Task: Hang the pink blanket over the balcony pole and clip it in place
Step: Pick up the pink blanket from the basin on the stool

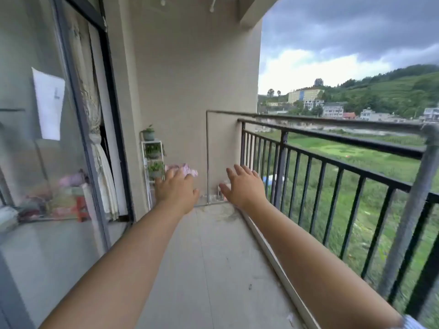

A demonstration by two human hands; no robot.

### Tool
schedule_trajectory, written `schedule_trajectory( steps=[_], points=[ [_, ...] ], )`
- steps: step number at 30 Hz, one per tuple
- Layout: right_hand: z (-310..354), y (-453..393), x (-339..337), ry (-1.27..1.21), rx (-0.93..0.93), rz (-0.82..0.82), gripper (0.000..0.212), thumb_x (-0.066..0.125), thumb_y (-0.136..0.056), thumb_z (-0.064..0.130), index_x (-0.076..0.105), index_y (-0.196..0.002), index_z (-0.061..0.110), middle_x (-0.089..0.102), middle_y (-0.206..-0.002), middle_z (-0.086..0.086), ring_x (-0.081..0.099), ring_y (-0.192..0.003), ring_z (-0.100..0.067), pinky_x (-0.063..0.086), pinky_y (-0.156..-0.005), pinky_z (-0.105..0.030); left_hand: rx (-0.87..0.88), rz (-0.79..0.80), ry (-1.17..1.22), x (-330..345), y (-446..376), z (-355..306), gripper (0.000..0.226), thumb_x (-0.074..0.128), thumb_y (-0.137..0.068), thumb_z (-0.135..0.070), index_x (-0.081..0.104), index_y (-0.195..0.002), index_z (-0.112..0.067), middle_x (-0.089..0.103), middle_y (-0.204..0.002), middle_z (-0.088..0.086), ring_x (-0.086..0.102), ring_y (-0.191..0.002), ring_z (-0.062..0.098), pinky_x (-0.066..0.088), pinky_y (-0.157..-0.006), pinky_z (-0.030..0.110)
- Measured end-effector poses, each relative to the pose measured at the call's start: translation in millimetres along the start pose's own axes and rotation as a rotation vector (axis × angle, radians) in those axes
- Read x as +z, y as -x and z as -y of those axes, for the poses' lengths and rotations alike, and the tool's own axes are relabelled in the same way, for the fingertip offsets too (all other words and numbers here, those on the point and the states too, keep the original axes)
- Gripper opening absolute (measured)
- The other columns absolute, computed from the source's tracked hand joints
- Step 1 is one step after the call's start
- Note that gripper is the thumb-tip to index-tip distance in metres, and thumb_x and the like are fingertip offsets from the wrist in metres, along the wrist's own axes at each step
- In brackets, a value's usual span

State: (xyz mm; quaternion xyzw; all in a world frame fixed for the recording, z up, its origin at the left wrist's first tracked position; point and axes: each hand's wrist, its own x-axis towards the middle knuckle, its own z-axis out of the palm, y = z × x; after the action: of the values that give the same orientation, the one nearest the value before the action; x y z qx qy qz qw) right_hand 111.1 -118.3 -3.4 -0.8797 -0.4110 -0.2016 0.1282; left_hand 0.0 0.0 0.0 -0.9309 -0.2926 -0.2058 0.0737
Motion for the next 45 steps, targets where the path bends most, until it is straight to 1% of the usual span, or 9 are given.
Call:
schedule_trajectory(
  steps=[3,6,9,13,17,23,35,41,45],
  points=[
    [-3,-21,47,0.013,0.003,0.073,0.047,0.038,-0.09,0.043,0.045,-0.123,0.01,0.051,-0.126,-0.012,0.041,-0.123,-0.03,0.036,-0.099,-0.041,-0.021,0.119,-0.034,44,-25,11,0.047,0.04,-0.09,-0.043,0.042,-0.129,-0.016,0.042,-0.138,0.009,0.032,-0.131,0.029,0.034,-0.103,0.044],
    [-12,-57,98,0.005,0.013,0.148,0.047,0.039,-0.09,0.043,0.047,-0.122,0.01,0.052,-0.125,-0.013,0.043,-0.122,-0.032,0.038,-0.097,-0.042,-0.003,0.183,-0.038,91,-64,20,0.044,0.039,-0.091,-0.041,0.043,-0.127,-0.016,0.044,-0.135,0.01,0.033,-0.129,0.03,0.036,-0.1,0.043],
    [-23,-116,146,-0.015,0.009,0.164,0.045,0.041,-0.089,0.042,0.047,-0.121,0.01,0.052,-0.125,-0.012,0.044,-0.121,-0.032,0.039,-0.096,-0.041,-0.006,0.213,-0.06,133,-121,31,0.044,0.039,-0.091,-0.04,0.043,-0.127,-0.015,0.044,-0.135,0.009,0.033,-0.13,0.029,0.034,-0.101,0.044],
    [-34,-217,204,-0.03,-0.029,0.207,0.047,0.043,-0.089,0.04,0.042,-0.125,0.011,0.046,-0.132,-0.014,0.042,-0.123,-0.032,0.037,-0.099,-0.04,-0.062,0.25,-0.082,177,-221,51,0.046,0.04,-0.09,-0.041,0.042,-0.129,-0.016,0.042,-0.139,0.01,0.032,-0.131,0.029,0.028,-0.106,0.047],
    [-41,-320,245,-0.016,-0.045,0.229,0.049,0.042,-0.089,0.04,0.04,-0.128,0.011,0.044,-0.134,-0.014,0.038,-0.127,-0.03,0.035,-0.101,-0.041,-0.12,0.273,-0.101,212,-316,78,0.048,0.039,-0.091,-0.041,0.042,-0.13,-0.014,0.043,-0.139,0.009,0.035,-0.13,0.028,0.031,-0.104,0.041],
    [-38,-460,325,-0.029,-0.09,0.253,0.052,0.041,-0.09,0.043,0.036,-0.132,0.014,0.041,-0.138,-0.012,0.035,-0.129,-0.03,0.033,-0.103,-0.041,-0.156,0.293,-0.106,283,-448,120,0.047,0.038,-0.092,-0.041,0.041,-0.13,-0.013,0.043,-0.138,0.01,0.034,-0.13,0.028,0.029,-0.104,0.043],
    [-27,-793,498,-0.061,-0.082,0.277,0.051,0.042,-0.09,0.04,0.037,-0.132,0.011,0.042,-0.137,-0.014,0.034,-0.129,-0.03,0.03,-0.106,-0.041,-0.088,0.284,-0.046,445,-771,223,0.045,0.039,-0.092,-0.037,0.04,-0.131,-0.015,0.042,-0.139,0.011,0.032,-0.132,0.029,0.027,-0.108,0.045],
    [-60,-943,607,-0.052,-0.038,0.28,0.05,0.042,-0.09,0.041,0.039,-0.13,0.012,0.045,-0.134,-0.014,0.038,-0.127,-0.029,0.033,-0.103,-0.039,-0.053,0.299,-0.005,553,-925,247,0.047,0.04,-0.091,-0.036,0.04,-0.131,-0.013,0.04,-0.141,0.01,0.032,-0.131,0.028,0.029,-0.107,0.043],
    [-87,-1043,687,-0.084,-0.02,0.324,0.052,0.041,-0.091,0.042,0.037,-0.133,0.012,0.043,-0.137,-0.013,0.035,-0.129,-0.029,0.033,-0.105,-0.039,-0.09,0.338,0.017,631,-1031,264,0.046,0.041,-0.09,-0.035,0.041,-0.13,-0.013,0.041,-0.141,0.009,0.033,-0.131,0.027,0.031,-0.107,0.043]
  ],
)
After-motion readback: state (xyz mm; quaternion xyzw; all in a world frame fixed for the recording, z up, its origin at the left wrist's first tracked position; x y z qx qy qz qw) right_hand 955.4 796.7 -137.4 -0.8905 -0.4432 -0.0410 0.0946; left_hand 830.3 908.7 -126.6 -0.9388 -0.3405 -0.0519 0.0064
